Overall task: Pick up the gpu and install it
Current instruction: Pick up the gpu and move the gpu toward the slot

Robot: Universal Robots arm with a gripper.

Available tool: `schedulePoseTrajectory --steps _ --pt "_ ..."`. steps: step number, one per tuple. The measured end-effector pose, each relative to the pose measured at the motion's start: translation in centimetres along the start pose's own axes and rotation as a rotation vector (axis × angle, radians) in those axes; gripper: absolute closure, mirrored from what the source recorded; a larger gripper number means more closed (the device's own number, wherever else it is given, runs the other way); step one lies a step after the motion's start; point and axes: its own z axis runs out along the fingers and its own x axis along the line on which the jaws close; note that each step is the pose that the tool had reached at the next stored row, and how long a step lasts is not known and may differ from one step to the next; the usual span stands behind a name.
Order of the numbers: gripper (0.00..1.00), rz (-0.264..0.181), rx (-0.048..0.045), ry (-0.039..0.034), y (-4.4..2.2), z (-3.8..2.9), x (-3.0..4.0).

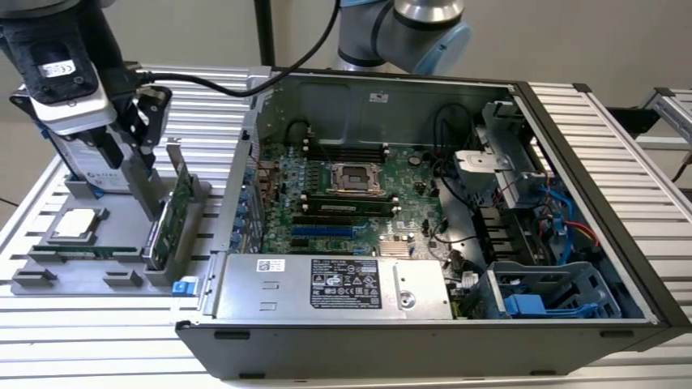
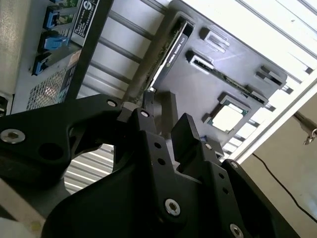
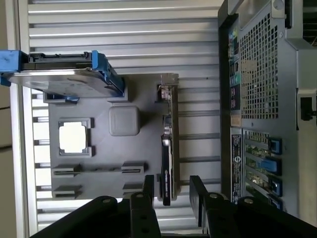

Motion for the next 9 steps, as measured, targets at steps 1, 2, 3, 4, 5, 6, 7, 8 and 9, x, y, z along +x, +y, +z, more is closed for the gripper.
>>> schedulePoseTrajectory --steps 1,2,3,4,5,6,7,8,9 --pt "0.00 0.000 0.0000 0.0000 0.06 0.09 0.01" --pt "0.00 0.000 0.0000 0.0001 0.11 0.17 0.01" --pt "0.00 0.000 0.0000 0.0000 0.16 0.26 0.01" --pt "0.00 0.000 0.0000 0.0000 0.21 0.35 0.02" --pt "0.00 0.000 0.0000 0.0000 0.25 0.45 0.02" --pt "0.00 0.000 0.0000 0.0000 0.29 0.53 0.02" --pt "0.00 0.000 0.0000 0.0000 0.33 0.62 0.03" --pt "0.00 0.000 0.0000 0.0001 0.36 0.71 0.03" --pt "0.00 0.000 0.0001 0.0001 0.39 0.79 0.03"
